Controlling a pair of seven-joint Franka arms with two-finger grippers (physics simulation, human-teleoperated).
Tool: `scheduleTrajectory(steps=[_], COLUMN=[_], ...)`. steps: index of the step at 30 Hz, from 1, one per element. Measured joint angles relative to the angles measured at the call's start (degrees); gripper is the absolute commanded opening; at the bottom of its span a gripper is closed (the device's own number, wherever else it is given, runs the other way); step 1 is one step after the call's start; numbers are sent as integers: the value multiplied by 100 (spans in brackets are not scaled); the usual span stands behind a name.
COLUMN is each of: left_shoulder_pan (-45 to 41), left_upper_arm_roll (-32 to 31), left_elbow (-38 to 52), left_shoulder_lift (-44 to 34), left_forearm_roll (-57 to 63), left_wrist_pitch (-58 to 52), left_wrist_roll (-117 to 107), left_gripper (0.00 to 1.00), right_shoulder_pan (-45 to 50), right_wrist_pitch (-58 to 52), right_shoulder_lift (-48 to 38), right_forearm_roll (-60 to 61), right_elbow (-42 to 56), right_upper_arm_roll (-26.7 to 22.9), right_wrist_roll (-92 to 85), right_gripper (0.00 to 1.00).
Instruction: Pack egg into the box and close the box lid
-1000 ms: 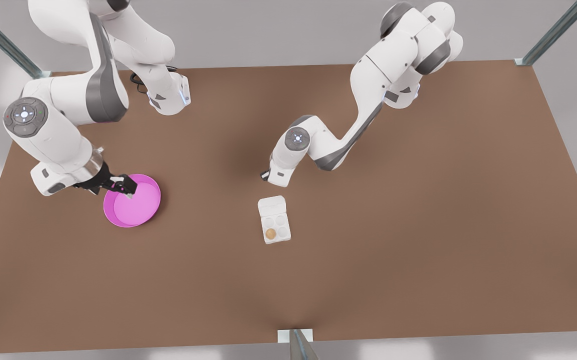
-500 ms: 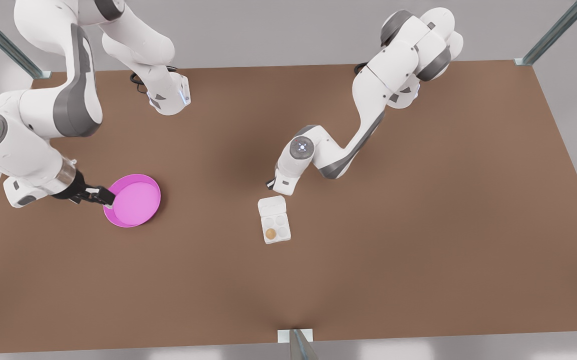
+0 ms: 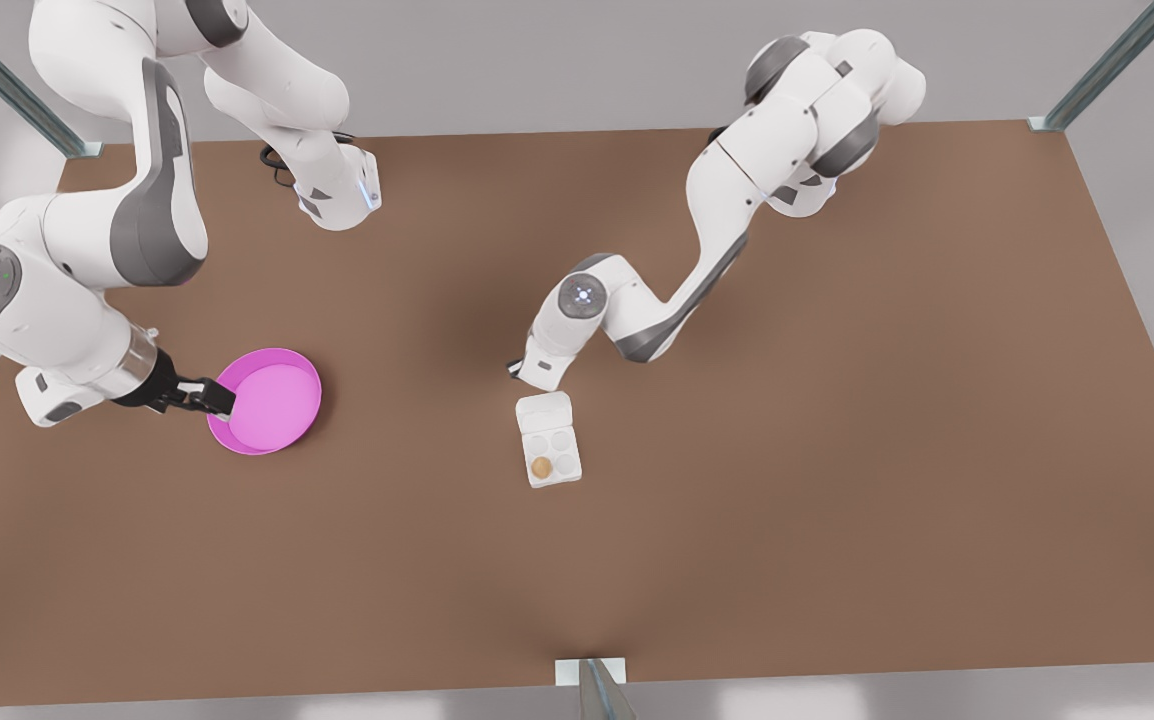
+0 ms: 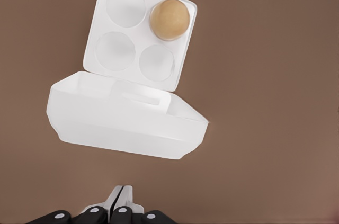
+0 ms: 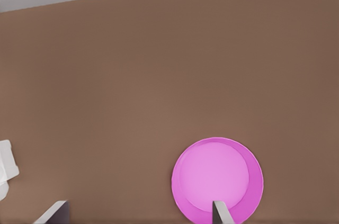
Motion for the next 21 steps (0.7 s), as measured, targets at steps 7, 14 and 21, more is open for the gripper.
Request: scheduleTrajectory(steps=[7,14,21], left_shoulder_pan=[-9,-18,-62], left_upper_arm_roll=[70,153,226], left_elbow=[381,684,997], left_shoulder_lift=[255,441,569], left_forearm_roll=[14,51,60], left_wrist_pitch=[2,2,2], left_wrist_roll=[91,156,201], left_gripper=[21,21,21], right_shoulder_pan=[1,4,10], right_wrist_pitch=[-1,-1,-4], right_shoulder_lift=[7,8,4], right_forearm_roll=[-20,-38,-52], right_elbow=[9,9,9], right_upper_arm_roll=[0,-1,7], right_wrist_roll=[-40,-67,-82], right_gripper=[100,100,100])
